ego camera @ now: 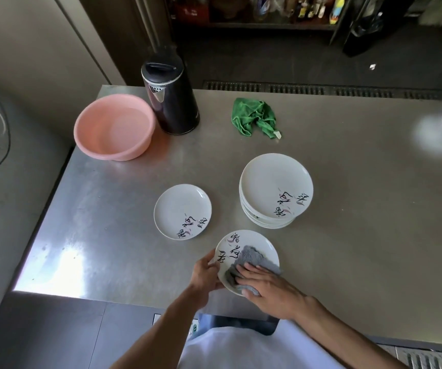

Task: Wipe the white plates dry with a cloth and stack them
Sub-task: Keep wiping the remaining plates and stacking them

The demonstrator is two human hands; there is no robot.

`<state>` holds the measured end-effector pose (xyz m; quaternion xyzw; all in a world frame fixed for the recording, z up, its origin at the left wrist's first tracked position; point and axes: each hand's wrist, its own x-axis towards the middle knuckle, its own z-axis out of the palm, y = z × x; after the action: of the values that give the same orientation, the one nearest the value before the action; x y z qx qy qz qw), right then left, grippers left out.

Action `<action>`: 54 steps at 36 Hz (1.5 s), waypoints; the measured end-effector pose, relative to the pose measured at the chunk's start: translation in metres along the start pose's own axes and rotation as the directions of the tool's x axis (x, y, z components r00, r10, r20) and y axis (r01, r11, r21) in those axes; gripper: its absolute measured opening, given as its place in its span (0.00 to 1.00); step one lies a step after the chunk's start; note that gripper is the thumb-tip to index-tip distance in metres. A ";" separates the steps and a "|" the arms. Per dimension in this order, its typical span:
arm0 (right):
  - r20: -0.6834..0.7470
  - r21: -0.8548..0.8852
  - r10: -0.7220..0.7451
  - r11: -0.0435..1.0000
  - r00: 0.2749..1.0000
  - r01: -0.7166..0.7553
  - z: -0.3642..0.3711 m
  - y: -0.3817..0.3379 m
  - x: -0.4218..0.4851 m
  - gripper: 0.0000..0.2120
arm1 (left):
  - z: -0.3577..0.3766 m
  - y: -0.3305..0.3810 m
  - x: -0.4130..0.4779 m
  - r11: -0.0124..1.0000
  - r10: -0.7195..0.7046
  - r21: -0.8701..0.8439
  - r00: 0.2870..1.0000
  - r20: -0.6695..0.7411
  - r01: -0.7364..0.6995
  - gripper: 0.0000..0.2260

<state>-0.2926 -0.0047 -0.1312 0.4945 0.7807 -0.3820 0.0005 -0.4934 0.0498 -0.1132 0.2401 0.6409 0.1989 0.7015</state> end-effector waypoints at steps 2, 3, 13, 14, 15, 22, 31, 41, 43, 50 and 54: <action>0.002 -0.041 0.031 0.999 1.000 -0.031 0.000 0.002 0.000 0.23 | 0.001 0.001 -0.002 1.000 0.000 -0.004 1.000 0.010 0.000 0.22; 0.002 -0.076 0.067 0.995 0.998 -0.067 0.001 0.002 0.002 0.24 | 0.000 0.002 -0.004 1.000 0.002 -0.007 1.000 0.014 -0.002 0.21; 0.094 0.031 0.350 0.935 0.932 -0.354 -0.001 -0.019 0.046 0.29 | -0.002 -0.005 -0.015 0.997 -0.002 0.076 0.999 0.054 -0.002 0.22; 0.111 0.042 0.307 0.949 0.945 -0.313 0.001 -0.021 0.045 0.28 | -0.002 -0.003 -0.015 0.997 0.001 0.072 0.998 0.057 -0.005 0.21; 0.129 0.049 0.257 0.963 0.958 -0.265 0.002 -0.022 0.044 0.28 | -0.003 -0.002 -0.015 0.998 0.002 0.069 0.998 0.058 -0.006 0.20; 0.165 -0.050 0.049 0.998 0.985 -0.041 -0.009 -0.017 0.020 0.24 | -0.011 0.006 -0.006 0.998 -0.013 0.058 0.999 0.041 0.010 0.22; 0.122 -0.174 0.132 0.979 0.984 -0.110 -0.023 0.006 0.017 0.29 | -0.003 0.011 -0.014 0.998 0.001 0.065 0.999 0.039 -0.004 0.18; 0.074 0.217 0.190 0.955 0.979 -0.202 0.008 -0.023 0.047 0.26 | 0.000 0.003 -0.019 0.993 0.012 0.116 0.996 0.083 -0.021 0.15; 0.043 0.164 0.254 0.952 0.966 -0.258 0.006 -0.014 0.046 0.26 | -0.002 0.002 -0.018 0.993 0.014 0.117 0.998 0.062 -0.021 0.19; 0.011 0.080 0.422 0.903 0.906 -0.422 0.004 -0.016 0.046 0.29 | 0.002 0.004 -0.016 0.985 0.061 0.159 0.997 0.056 -0.070 0.23; 0.007 0.259 0.207 0.945 0.978 -0.201 0.006 -0.025 0.043 0.25 | 0.005 0.008 -0.023 0.979 0.088 0.181 0.994 0.069 -0.099 0.18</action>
<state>-0.3363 0.0196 -0.1363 0.5723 0.6688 -0.4734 -0.0324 -0.4909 0.0422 -0.0902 0.3396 0.6231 0.1642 0.6852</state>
